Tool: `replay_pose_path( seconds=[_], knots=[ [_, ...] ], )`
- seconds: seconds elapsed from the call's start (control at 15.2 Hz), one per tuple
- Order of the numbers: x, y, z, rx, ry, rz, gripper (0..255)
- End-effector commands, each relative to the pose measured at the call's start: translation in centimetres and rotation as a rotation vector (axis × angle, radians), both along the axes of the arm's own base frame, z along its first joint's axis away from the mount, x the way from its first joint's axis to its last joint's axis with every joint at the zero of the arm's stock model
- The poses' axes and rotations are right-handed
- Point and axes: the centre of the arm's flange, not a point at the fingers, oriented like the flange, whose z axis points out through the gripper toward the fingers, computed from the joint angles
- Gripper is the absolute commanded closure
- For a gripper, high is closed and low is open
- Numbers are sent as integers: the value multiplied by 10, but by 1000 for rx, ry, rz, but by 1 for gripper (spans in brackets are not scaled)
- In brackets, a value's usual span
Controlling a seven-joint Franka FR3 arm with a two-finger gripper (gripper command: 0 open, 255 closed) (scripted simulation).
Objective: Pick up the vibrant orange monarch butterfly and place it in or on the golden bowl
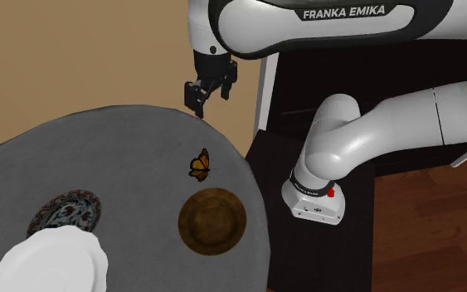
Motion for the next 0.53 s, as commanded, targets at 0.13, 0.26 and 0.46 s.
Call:
replay_pose_path(
  seconds=[0.13, 0.26, 0.46],
  knots=[
    [-8, 32, -47, -15, -48, -137, 0],
    [-11, 49, -70, -23, -71, -202, 0],
    [-13, 73, -105, -35, -105, -300, 0]
  ],
)
